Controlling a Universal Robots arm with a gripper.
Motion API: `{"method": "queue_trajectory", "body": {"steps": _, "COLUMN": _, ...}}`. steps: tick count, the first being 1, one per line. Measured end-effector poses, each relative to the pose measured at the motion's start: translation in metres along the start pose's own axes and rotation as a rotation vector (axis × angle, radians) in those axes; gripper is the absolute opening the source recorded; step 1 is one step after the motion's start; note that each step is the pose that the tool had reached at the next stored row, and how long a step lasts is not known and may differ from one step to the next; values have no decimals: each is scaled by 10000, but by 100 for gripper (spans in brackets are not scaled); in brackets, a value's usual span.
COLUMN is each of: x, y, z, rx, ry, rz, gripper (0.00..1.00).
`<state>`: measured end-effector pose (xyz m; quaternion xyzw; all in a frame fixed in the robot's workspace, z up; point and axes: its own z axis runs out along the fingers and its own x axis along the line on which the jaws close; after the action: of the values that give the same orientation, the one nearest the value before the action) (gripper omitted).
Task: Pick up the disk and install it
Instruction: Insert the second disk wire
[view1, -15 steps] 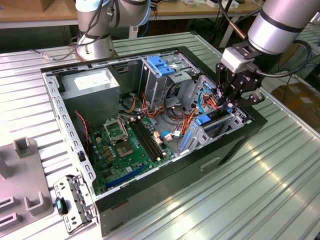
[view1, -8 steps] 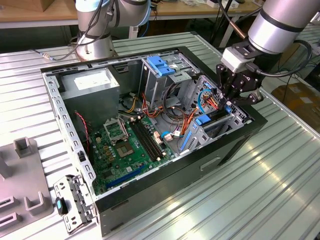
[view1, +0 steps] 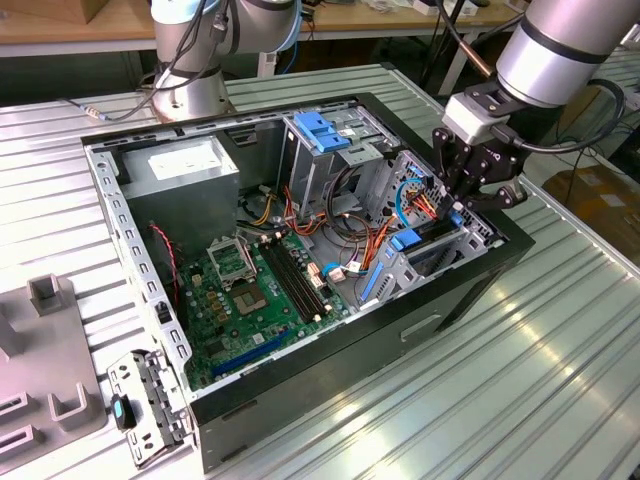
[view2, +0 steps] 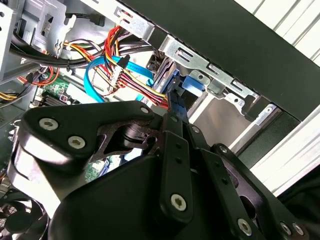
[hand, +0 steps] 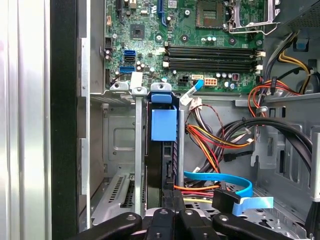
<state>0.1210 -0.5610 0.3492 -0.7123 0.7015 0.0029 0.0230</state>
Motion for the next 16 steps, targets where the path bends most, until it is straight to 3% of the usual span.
{"method": "queue_trajectory", "body": {"steps": 9, "x": 0, "y": 0, "z": -15, "rx": -5, "ry": 3, "rz": 0, "gripper": 11}}
{"method": "queue_trajectory", "body": {"steps": 16, "x": -3, "y": -2, "z": -83, "rx": -61, "ry": -23, "rz": 3, "gripper": 11}}
